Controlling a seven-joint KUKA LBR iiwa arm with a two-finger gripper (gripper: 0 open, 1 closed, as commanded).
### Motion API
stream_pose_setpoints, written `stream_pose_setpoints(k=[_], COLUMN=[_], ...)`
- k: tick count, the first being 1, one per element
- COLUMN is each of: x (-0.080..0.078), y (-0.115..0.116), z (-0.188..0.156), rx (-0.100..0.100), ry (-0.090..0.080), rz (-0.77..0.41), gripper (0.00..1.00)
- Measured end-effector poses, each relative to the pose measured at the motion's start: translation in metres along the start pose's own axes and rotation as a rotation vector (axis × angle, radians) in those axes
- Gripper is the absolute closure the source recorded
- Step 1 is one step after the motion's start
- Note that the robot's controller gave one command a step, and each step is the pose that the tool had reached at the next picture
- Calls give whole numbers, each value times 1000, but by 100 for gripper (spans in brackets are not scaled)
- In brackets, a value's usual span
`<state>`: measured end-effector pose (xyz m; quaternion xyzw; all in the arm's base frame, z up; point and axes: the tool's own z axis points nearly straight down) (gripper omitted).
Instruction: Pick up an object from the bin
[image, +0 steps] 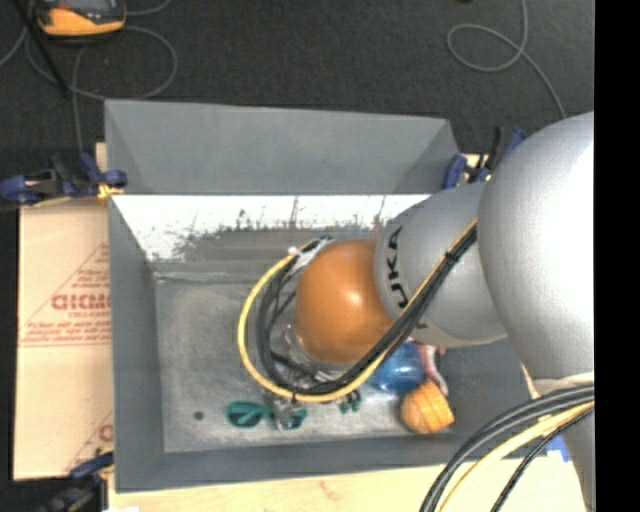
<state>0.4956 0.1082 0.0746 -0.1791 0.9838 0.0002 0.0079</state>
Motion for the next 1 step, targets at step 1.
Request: stream_pose_setpoints(k=[1], x=[-32], y=[49], z=[-130], rx=[-4], ry=[11], rz=[-176], gripper=[100])
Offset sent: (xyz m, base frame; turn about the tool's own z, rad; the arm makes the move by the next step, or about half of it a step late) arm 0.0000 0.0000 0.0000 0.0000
